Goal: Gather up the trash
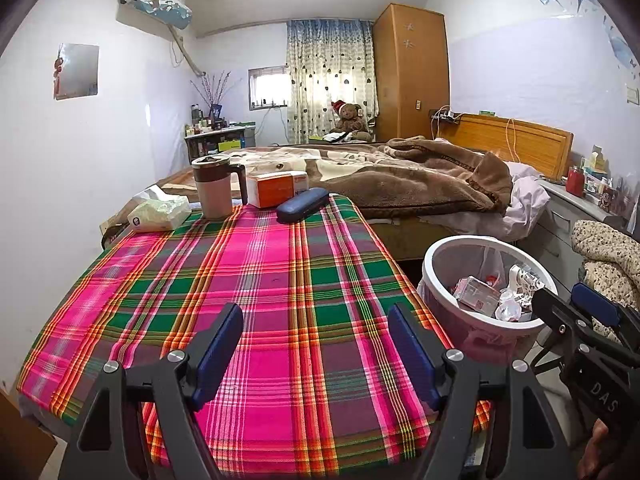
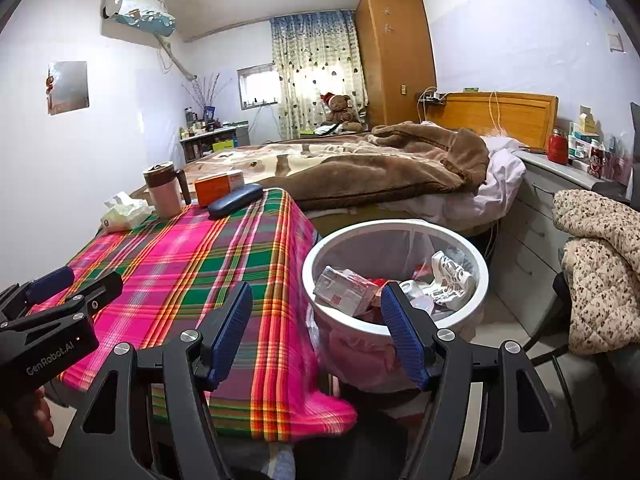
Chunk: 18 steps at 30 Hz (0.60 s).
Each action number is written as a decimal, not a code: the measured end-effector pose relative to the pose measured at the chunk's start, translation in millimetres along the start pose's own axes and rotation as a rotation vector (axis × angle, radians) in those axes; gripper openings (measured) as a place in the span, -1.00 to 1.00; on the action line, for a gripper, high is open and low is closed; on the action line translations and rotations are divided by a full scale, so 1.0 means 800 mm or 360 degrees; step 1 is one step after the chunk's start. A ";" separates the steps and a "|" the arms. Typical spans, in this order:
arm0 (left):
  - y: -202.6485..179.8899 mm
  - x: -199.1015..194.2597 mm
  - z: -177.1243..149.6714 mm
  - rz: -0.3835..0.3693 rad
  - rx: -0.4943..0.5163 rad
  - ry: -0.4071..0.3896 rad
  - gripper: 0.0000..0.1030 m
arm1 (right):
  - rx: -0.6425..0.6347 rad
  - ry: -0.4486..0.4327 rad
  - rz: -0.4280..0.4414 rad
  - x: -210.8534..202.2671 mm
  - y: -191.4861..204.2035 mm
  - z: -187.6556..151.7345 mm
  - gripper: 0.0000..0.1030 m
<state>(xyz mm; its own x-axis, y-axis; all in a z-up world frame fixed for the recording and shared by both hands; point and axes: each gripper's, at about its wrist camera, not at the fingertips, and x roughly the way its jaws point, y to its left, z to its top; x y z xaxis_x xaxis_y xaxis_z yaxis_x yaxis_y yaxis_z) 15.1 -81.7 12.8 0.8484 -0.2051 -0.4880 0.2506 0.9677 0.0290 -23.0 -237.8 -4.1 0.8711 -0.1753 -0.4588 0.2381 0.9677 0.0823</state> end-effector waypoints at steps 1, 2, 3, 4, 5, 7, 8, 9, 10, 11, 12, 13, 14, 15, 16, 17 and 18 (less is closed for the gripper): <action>0.000 0.001 0.000 0.0001 -0.0001 0.0003 0.45 | -0.0001 0.0001 -0.0001 0.000 0.000 0.000 0.32; 0.000 0.000 0.000 0.0001 -0.0003 0.0003 0.45 | -0.0002 -0.0001 0.0003 -0.001 0.001 0.000 0.32; 0.000 0.000 0.000 0.0002 -0.0002 0.0001 0.45 | -0.0002 -0.0003 0.0003 -0.001 0.000 0.001 0.32; 0.001 0.000 -0.001 0.0002 -0.0003 0.0003 0.45 | -0.0002 -0.0003 0.0002 -0.001 0.001 0.000 0.32; 0.001 0.000 -0.001 0.0001 -0.0005 0.0003 0.45 | -0.0004 -0.0003 0.0003 -0.001 0.001 0.000 0.32; 0.000 0.000 -0.001 0.0002 -0.0005 0.0003 0.45 | -0.0003 0.0001 0.0005 -0.001 0.001 0.000 0.32; 0.000 -0.001 -0.001 0.0001 -0.0007 0.0003 0.45 | 0.0000 0.0000 0.0007 -0.001 0.000 0.000 0.32; 0.000 -0.001 -0.001 0.0000 -0.0005 0.0001 0.45 | -0.0001 -0.0001 0.0005 -0.001 0.000 0.000 0.32; -0.001 -0.001 -0.001 0.0000 -0.0003 0.0000 0.45 | -0.0001 -0.0001 0.0004 0.000 0.000 0.000 0.32; -0.001 -0.001 -0.001 0.0000 -0.0004 0.0002 0.45 | 0.0001 0.0002 0.0004 0.000 0.000 0.000 0.32; -0.001 -0.001 -0.001 -0.0001 -0.0003 0.0003 0.45 | 0.0003 0.0004 0.0006 0.000 0.000 0.000 0.32; -0.001 -0.001 -0.001 -0.0002 -0.0002 0.0005 0.45 | 0.0004 0.0006 0.0008 0.000 0.001 0.000 0.32; -0.002 -0.001 -0.001 -0.0001 -0.0002 0.0008 0.45 | 0.0006 0.0007 0.0008 0.000 0.001 -0.001 0.32; -0.002 -0.001 -0.001 -0.0002 -0.0001 0.0008 0.45 | 0.0006 0.0008 0.0009 -0.001 0.001 0.000 0.32; -0.002 0.000 -0.001 -0.0003 0.0000 0.0009 0.45 | 0.0004 0.0007 0.0008 0.000 0.001 0.000 0.32; -0.002 0.000 -0.001 -0.0004 0.0000 0.0011 0.45 | 0.0005 0.0007 0.0005 0.000 0.000 0.000 0.32; -0.002 0.000 -0.001 -0.0005 0.0002 0.0011 0.45 | 0.0007 0.0007 0.0007 0.000 0.000 0.000 0.32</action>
<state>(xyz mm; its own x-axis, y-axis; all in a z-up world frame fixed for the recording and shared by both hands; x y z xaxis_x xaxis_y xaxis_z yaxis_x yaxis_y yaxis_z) 13.9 -83.1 11.8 0.8442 -0.2073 -0.4942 0.2539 0.9668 0.0282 -23.3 -237.8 -4.2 0.8703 -0.1703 -0.4622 0.2362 0.9677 0.0883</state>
